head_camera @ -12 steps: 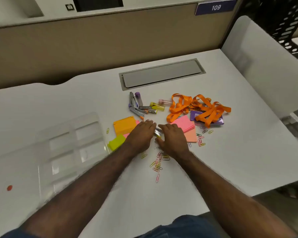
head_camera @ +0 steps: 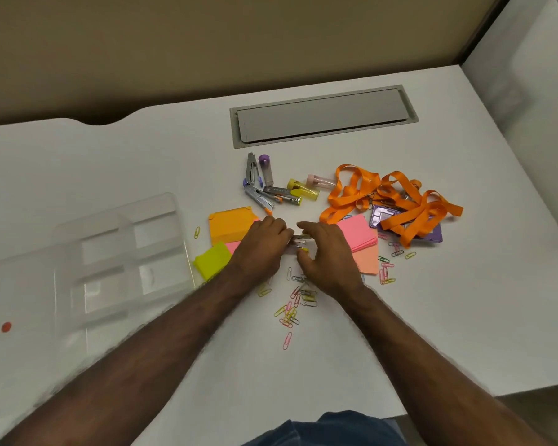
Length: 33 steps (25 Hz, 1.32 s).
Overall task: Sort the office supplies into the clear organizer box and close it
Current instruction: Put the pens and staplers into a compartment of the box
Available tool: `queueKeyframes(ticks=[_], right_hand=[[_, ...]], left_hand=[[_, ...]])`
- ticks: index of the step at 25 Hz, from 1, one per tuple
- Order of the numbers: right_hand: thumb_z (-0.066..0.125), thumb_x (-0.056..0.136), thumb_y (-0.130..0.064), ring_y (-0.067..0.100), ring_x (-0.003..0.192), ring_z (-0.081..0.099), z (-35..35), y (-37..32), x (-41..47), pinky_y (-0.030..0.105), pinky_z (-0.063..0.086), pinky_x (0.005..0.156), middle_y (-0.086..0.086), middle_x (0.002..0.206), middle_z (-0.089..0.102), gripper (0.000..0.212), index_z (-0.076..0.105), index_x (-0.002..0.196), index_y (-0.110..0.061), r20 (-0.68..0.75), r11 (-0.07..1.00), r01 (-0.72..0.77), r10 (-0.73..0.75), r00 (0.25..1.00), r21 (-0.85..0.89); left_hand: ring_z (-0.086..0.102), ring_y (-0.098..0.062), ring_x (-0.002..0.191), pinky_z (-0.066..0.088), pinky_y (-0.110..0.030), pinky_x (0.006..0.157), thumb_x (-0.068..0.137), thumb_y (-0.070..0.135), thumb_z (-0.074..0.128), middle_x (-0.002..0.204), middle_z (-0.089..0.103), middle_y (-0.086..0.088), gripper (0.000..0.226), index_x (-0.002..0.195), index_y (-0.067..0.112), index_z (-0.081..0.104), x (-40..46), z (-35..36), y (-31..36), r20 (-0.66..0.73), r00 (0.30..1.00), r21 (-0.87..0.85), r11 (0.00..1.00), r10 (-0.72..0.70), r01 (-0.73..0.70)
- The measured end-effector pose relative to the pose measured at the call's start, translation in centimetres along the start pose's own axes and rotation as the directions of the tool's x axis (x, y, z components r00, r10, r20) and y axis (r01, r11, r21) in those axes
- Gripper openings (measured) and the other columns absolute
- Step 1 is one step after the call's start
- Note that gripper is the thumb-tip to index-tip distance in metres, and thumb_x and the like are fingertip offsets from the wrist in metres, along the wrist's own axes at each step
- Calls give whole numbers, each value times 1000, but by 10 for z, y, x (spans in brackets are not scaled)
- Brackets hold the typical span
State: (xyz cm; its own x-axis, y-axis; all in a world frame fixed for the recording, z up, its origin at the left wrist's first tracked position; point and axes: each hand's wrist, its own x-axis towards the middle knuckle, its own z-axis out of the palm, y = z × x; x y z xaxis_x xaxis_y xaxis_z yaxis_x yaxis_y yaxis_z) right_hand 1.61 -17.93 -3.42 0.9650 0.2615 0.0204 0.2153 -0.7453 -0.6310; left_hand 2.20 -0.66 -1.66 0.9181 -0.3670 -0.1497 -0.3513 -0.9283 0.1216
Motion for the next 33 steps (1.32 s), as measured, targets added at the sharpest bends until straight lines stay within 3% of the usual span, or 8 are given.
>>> queueKeyframes(ticks=[3, 7, 10, 15, 19, 24, 29, 33], right_hand=[[68, 99, -38, 9, 114, 55, -19, -9, 12, 26, 49, 94, -5, 124, 65, 40, 60, 135, -24, -106, 991, 50, -37, 994, 127], [51, 109, -24, 20, 111, 60, -31, -17, 44, 38, 52, 95, 6, 119, 68, 25, 65, 127, -14, -329, 991, 58, -15, 944, 123], [54, 103, -9, 34, 109, 62, 8, -30, 90, 46, 52, 95, 17, 118, 67, 28, 67, 127, -4, -86, 987, 157, -158, 984, -16], [68, 97, -20, 32, 96, 61, 11, -15, 109, 42, 56, 81, 15, 108, 62, 23, 74, 111, -3, -89, 969, 90, -113, 990, -230], [74, 90, -20, 34, 97, 64, 10, -14, 107, 43, 59, 80, 16, 110, 61, 23, 77, 109, -6, -82, 972, -30, 10, 997, -234], [74, 85, -20, 35, 97, 66, 3, -29, 89, 47, 58, 87, 19, 109, 71, 25, 80, 104, -6, -18, 972, -168, 167, 986, -163], [71, 81, -41, 31, 77, 67, -11, -42, 59, 41, 58, 75, 14, 77, 74, 39, 79, 79, -3, 32, 898, -432, 431, 902, 80], [74, 81, -23, 27, 84, 67, -19, -56, 33, 41, 60, 77, 18, 89, 69, 16, 68, 84, -8, 138, 609, -596, 630, 765, 524]], left_hand=[[51, -27, 121, 43, -38, 99, 103, 18, 54, 132, 61, -9, 34, 137, 14, 58, -3, -14, 0, -105, 990, -166, 983, -96, 78], [50, -29, 120, 41, -38, 101, 104, 20, 57, 129, 59, -13, 34, 135, 8, 60, -21, -31, 8, -101, 960, -411, 890, -260, 198], [54, -27, 116, 45, -38, 100, 101, 20, 64, 123, 60, -12, 30, 129, 7, 64, -45, -17, -6, -64, 816, -619, 664, -575, 419], [59, -23, 98, 53, -42, 91, 97, 22, 71, 111, 65, -8, 25, 119, 10, 71, -51, -16, 5, -48, 783, -763, 529, -621, 372], [60, -12, 86, 61, -48, 81, 94, 25, 74, 100, 65, 8, 22, 114, 15, 73, -59, -22, 5, 17, 747, -857, 375, -665, 353], [72, -24, 99, 62, -48, 91, 98, 28, 70, 109, 75, -5, 28, 120, 11, 71, -87, -30, -3, 124, 716, -911, 208, -688, 357], [76, -25, 95, 64, -41, 89, 98, 28, 69, 108, 77, -10, 32, 124, 8, 70, -127, -40, -16, 181, 724, -948, 80, -666, 310], [76, -32, 97, 64, -44, 89, 98, 21, 70, 108, 77, -14, 30, 123, 5, 70, -165, -44, -39, 179, 724, -963, 31, -666, 267]])
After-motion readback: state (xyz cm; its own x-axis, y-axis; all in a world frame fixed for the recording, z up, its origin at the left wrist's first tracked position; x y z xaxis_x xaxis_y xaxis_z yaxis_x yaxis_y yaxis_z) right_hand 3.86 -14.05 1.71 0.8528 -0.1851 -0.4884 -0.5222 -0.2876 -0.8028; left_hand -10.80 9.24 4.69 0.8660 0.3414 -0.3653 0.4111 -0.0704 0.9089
